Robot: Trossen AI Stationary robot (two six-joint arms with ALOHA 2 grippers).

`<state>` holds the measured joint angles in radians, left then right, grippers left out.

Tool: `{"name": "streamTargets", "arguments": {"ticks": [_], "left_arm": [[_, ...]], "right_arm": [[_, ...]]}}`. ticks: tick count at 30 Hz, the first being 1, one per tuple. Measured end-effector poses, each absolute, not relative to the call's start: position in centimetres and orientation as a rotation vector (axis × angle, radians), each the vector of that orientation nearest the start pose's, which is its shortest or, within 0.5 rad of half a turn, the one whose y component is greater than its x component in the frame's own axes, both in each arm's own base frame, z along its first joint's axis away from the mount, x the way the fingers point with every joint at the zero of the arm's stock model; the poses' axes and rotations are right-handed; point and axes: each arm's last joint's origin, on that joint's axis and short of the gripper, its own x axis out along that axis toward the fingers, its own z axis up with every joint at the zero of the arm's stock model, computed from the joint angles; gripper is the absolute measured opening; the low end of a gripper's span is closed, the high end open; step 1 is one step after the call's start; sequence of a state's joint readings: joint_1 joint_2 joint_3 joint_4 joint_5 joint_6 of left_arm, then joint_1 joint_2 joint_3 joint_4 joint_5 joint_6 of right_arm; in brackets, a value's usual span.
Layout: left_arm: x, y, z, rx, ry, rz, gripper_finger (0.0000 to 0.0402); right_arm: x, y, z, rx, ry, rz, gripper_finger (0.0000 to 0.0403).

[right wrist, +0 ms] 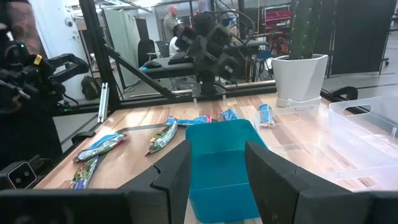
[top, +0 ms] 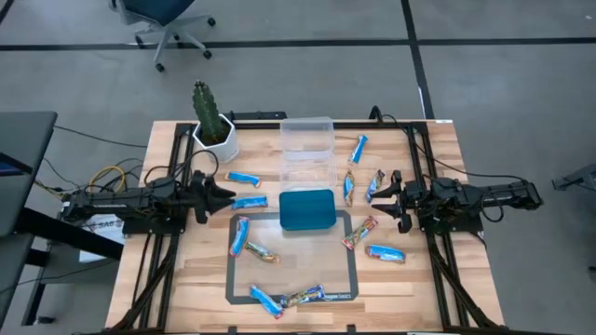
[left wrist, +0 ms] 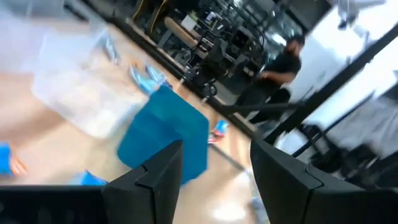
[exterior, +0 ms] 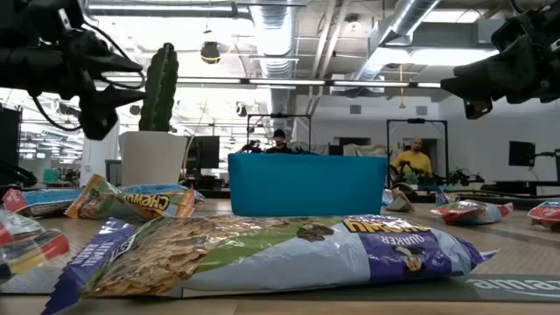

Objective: Pick and place Granola Bars by type
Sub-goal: Put the yellow granola bar into the top transparent bin

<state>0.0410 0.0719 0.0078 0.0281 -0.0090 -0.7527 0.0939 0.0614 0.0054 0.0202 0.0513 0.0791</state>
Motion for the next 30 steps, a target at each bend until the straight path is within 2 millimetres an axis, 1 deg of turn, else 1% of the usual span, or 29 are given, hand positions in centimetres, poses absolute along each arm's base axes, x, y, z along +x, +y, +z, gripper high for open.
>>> {"name": "streamTargets", "arguments": {"ticks": [7, 12, 15, 19, 22, 24, 26, 30], "left_arm": [[10.2, 0.4, 16.3, -0.903, 0.011, 0.062, 0.0180], [10.2, 0.6, 16.4, -0.925, -0.010, 0.093, 0.0180], [10.1, 0.6, 16.4, -0.982, -0.028, 0.116, 0.0180], [10.2, 0.8, 16.4, -1.028, 0.000, 0.207, 0.0180], [10.5, 1.0, 16.4, -1.023, 0.031, 0.278, 0.0180], [10.7, 1.0, 16.9, -1.017, 0.060, 0.312, 0.0180], [11.2, 1.0, 17.8, -0.979, 0.096, 0.329, 0.0180], [12.7, 0.7, 20.5, -0.794, 0.217, 0.309, 0.0180]], "right_arm": [[10.1, 0.8, 16.2, 0.076, 0.038, 0.041, 0.0143], [10.1, 0.8, 16.2, 0.076, 0.038, 0.041, 0.0143], [10.1, 0.8, 16.2, 0.076, 0.037, 0.041, 0.0143], [10.1, 0.8, 16.2, 0.077, 0.037, 0.041, 0.0143], [10.1, 0.8, 16.3, 0.076, 0.037, 0.041, 0.0143], [10.1, 0.8, 16.2, 0.076, 0.037, 0.041, 0.0143], [10.1, 0.8, 16.2, 0.076, 0.037, 0.041, 0.0143], [10.1, 0.8, 16.2, 0.076, 0.037, 0.041, 0.0143]]}}
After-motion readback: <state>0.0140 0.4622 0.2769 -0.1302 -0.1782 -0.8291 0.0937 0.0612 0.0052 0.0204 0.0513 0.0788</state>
